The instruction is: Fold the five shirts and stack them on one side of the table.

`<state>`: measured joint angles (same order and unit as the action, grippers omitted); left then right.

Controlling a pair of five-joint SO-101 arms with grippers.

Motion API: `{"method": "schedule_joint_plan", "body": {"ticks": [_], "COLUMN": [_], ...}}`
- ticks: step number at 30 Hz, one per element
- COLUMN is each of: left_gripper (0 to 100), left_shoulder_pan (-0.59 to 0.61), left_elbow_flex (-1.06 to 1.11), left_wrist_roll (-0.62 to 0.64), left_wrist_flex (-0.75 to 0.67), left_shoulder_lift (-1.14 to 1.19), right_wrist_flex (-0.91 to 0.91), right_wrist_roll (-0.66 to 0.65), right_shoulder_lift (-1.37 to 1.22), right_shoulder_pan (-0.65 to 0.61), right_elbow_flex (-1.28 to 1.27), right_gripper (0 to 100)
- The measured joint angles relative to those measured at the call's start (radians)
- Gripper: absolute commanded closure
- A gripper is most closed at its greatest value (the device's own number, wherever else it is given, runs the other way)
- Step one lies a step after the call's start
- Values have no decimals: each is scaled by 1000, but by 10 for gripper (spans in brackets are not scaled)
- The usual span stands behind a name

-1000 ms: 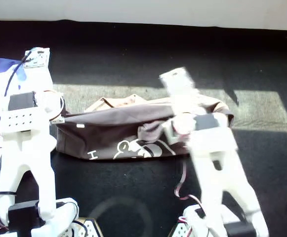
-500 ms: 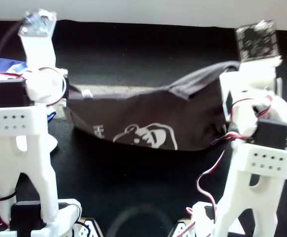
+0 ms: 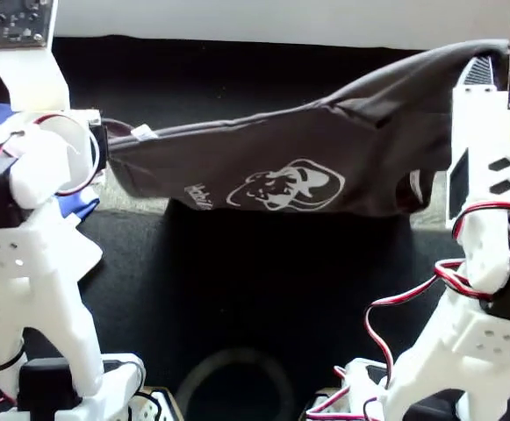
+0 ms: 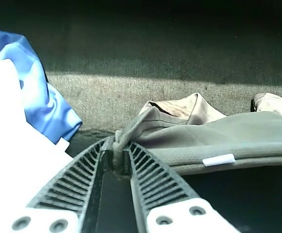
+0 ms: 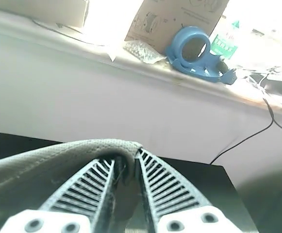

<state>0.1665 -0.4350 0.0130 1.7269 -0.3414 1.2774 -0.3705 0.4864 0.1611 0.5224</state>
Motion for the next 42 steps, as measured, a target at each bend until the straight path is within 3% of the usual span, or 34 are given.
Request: {"method": "schedule_joint_plan", "body": {"ticks": [5,13,18,24,29,37,42], "left_gripper": [992,988,862,811,811,811,811], "left_shoulder_pan": [-35,-61,-61,-60,-66,-210,-242], "left_elbow_flex": [292,862,1120,1169,1169,1160,1033], "left_wrist_roll": [15,17,17,14,-78,-204,-206], "left_wrist_flex": [-31,-315,-476,-497,-499,-493,-321], "left_shoulder_lift": [0,5,5,5,5,5,5], "right_wrist_flex": [37,-18,-92,-157,-169,-173,-173], "right_wrist_roll": [0,0,0,0,-26,-75,-75], "right_shoulder_lift": [0,-3,-5,49,120,161,163], "right_shoulder_pan": [0,2,2,3,3,3,3], "right_elbow_flex": [-118,-473,-657,-776,-847,-879,-879], "right_gripper": [993,993,993,993,993,993,993]}}
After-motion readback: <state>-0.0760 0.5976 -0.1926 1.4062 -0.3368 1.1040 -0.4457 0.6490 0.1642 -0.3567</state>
